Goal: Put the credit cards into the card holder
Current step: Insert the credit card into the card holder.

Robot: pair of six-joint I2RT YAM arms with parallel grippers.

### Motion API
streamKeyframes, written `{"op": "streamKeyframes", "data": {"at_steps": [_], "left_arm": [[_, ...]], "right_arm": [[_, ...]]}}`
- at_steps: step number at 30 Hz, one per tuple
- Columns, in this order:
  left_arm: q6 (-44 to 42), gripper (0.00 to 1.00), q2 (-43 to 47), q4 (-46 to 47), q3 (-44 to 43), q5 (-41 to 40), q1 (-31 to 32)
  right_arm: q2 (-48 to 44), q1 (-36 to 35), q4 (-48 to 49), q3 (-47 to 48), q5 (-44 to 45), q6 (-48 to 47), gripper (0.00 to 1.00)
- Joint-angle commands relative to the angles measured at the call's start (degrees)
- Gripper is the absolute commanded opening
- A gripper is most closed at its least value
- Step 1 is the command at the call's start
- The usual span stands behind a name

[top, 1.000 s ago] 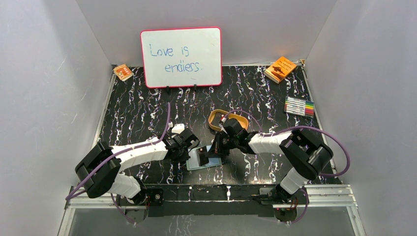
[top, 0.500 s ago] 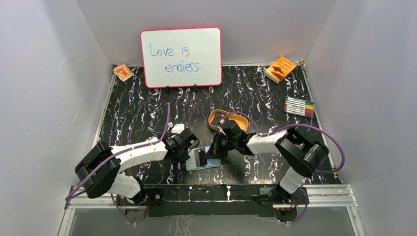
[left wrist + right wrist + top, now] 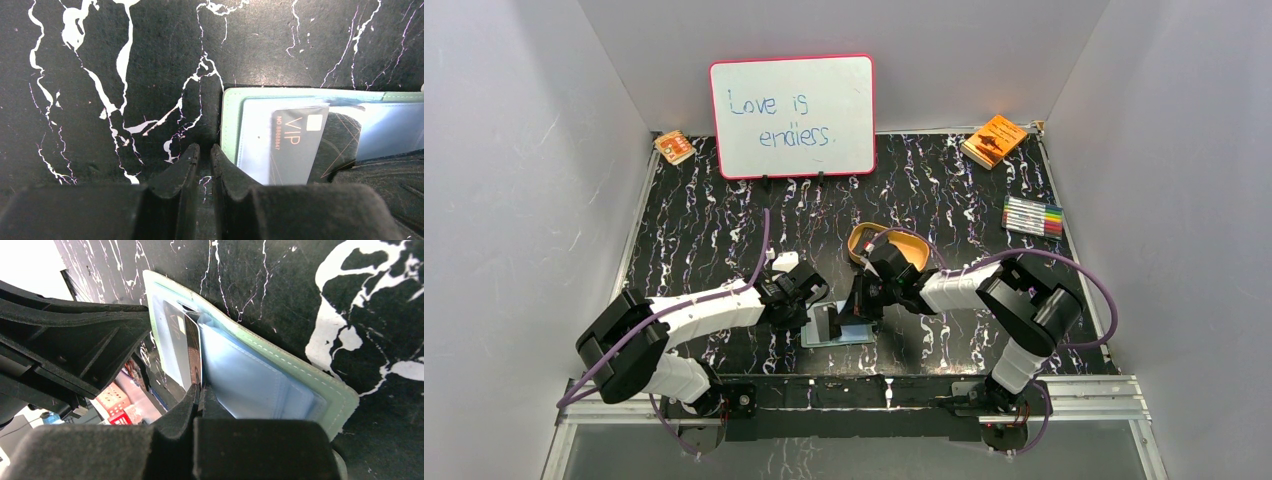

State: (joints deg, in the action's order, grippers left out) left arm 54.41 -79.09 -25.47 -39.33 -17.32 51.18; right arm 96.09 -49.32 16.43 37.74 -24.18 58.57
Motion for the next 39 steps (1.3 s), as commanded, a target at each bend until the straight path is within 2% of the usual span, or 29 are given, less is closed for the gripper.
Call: {"op": "streamKeyframes", "data": {"at_steps": [1,12,24,31,39], "left_arm": [[1.4,0.12,-2.8,2.4,3.1,5.0,0.2],[1.8,0.10,-2.8,3.2,3.3,5.7,0.2],[2.0,0.10,-2.3,3.4,3.7,5.8,0.2],[2.1,0.09,-2.1,3.4,3.8,5.8,0.2],[2.1,0.09,-1.8,3.4,3.9,5.8,0.2]], "right_arm": [[0.7,-1.3,-2.0,1.7,0.7,-0.8,0.00],[1.3,-2.4,-1.4,2.5,2.9,2.2,0.00],[1.1,-3.3,-3.2,4.1,2.9,0.3,0.00],[0.0,-3.3,-4.0,4.0,3.2,-0.6,0.28],[-0.2,-3.3,-4.4,4.5,3.2,-1.1,0.39]]}}
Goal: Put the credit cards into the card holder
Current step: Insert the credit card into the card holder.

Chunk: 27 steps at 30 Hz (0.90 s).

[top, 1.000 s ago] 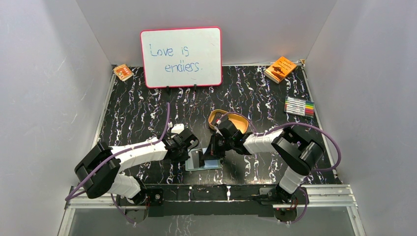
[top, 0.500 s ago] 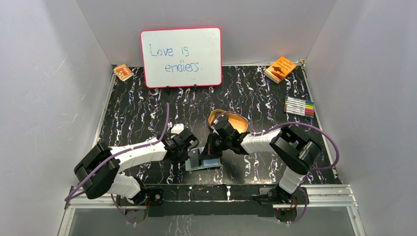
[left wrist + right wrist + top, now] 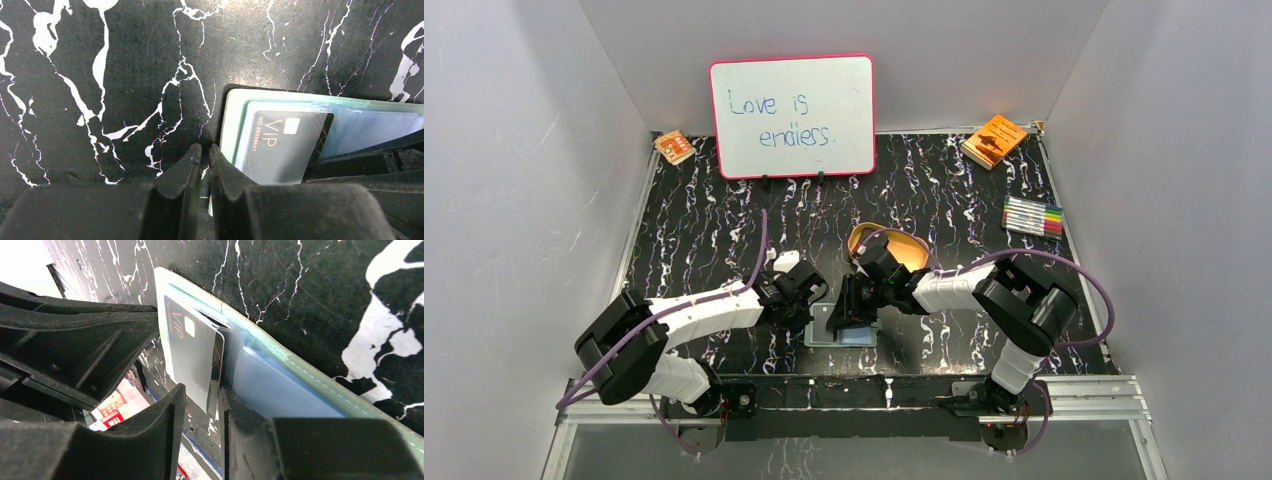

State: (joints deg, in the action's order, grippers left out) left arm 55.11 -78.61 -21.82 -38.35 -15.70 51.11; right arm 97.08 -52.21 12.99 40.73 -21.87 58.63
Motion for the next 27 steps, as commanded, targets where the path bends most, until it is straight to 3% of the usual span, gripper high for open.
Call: {"op": "streamKeyframes", "data": {"at_steps": [1,19,27], "left_arm": [[1.5,0.09,-2.3,-0.2,2.9,4.3,0.3],[0.4,0.05,-0.3,0.2,3.3,4.2,0.2],[1.2,0.12,3.9,-3.8,2.7,-0.9,0.3]], "right_arm": [[-1.2,-0.4,-1.0,1.7,0.8,-1.3,0.39],[1.2,-1.3,-4.5,6.3,0.6,-2.6,0.40],[-2.1,-1.3,-17.0,9.3,6.4,-6.2,0.55]]}}
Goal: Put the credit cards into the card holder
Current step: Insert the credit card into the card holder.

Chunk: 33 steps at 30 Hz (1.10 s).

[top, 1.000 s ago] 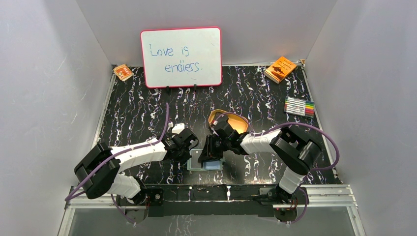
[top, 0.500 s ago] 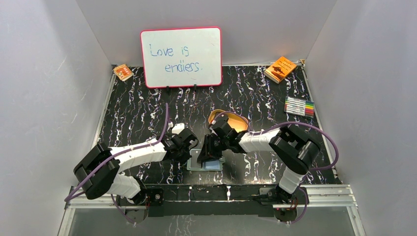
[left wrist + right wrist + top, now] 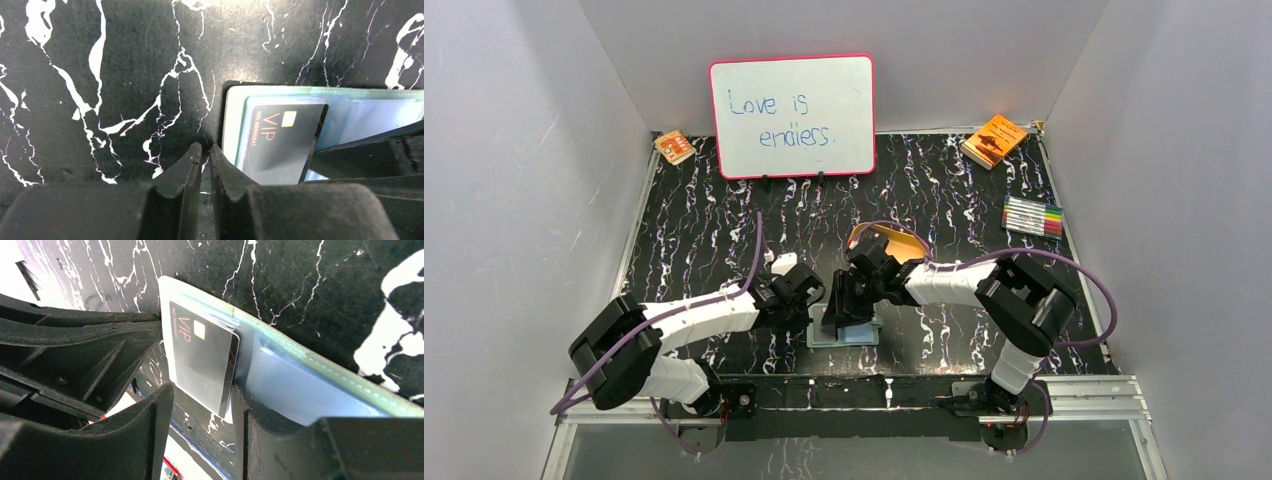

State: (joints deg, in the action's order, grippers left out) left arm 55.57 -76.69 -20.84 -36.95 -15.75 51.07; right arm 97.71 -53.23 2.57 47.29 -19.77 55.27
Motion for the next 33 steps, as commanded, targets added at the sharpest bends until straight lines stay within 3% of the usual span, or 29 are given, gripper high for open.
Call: {"op": "streamKeyframes", "data": {"at_steps": [1,11,19,24,27,30,33], "left_arm": [[0.8,0.12,2.2,-5.2,1.2,-1.1,0.3],[0.6,0.24,5.9,-8.1,-1.0,-3.5,0.3],[0.4,0.31,6.7,-8.9,-1.9,-4.2,0.3],[1.4,0.39,10.2,-10.9,-1.9,-6.2,0.3],[1.6,0.52,13.9,-12.6,-2.1,-7.0,0.3],[1.2,0.60,18.2,-13.2,-1.7,-6.9,0.3],[1.3,0.65,22.3,-13.2,-0.8,-6.6,0.3]], "right_arm": [[-3.1,-0.3,-7.4,3.0,4.7,-3.2,0.57],[-6.8,-0.3,-12.5,6.2,6.7,-5.8,0.73],[-9.7,-0.2,-11.8,7.7,7.4,-6.6,0.75],[-16.5,0.4,-18.0,11.7,21.8,-10.8,0.72],[-20.8,1.5,-17.5,12.1,28.7,-18.2,0.74],[-22.0,6.9,-20.6,14.2,28.4,-21.8,0.76],[-21.2,17.9,-21.2,13.4,18.1,-20.4,0.76]]}}
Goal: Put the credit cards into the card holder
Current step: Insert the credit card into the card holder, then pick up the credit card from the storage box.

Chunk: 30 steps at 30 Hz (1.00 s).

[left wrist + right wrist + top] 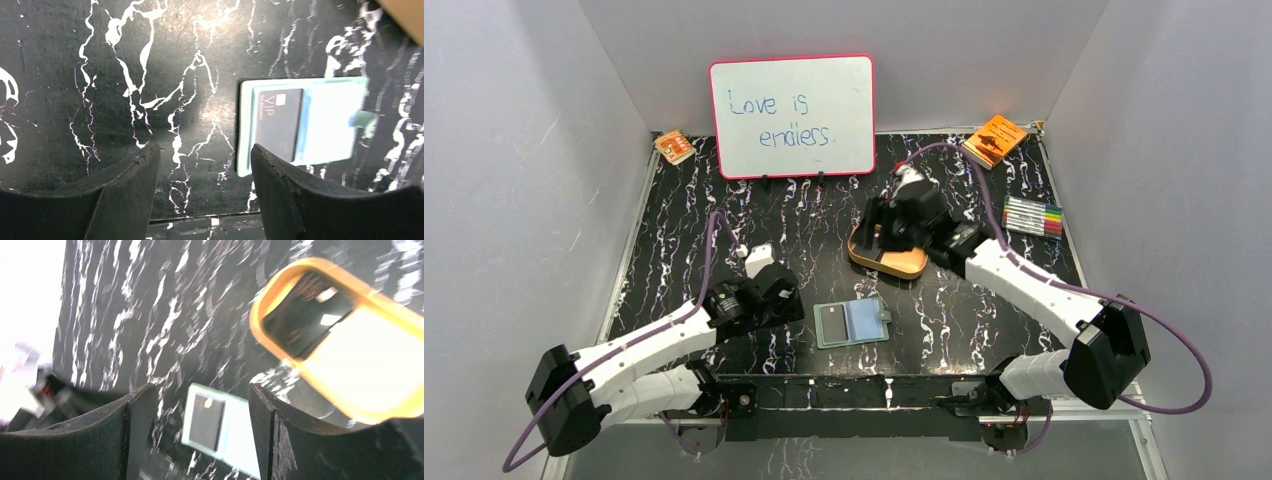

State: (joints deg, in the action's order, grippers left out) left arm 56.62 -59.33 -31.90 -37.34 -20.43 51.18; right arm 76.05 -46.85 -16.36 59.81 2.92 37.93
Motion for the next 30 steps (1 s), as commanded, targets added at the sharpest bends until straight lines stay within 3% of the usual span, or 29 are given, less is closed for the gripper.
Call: {"op": "streamKeyframes", "data": {"at_steps": [1,6,8,18,30], "left_arm": [[0.3,0.67,6.1,-2.2,-0.3,-1.8,0.2],[1.6,0.85,9.5,-3.2,0.2,-1.2,0.2],[2.4,0.87,10.6,-3.3,0.6,-0.8,0.2],[4.8,0.87,11.3,-5.0,1.4,-2.1,0.2],[5.8,0.84,9.6,-4.0,2.2,-1.7,0.2]], "right_arm": [[0.5,14.1,-0.4,-0.5,-7.4,-2.0,0.75],[3.4,19.1,8.4,-4.5,-11.1,1.0,0.73],[5.6,19.2,10.3,-4.4,-10.5,1.9,0.73],[17.4,19.4,14.9,-1.9,-11.7,7.2,0.67],[21.9,19.3,15.8,-2.4,-15.3,9.7,0.67]]}}
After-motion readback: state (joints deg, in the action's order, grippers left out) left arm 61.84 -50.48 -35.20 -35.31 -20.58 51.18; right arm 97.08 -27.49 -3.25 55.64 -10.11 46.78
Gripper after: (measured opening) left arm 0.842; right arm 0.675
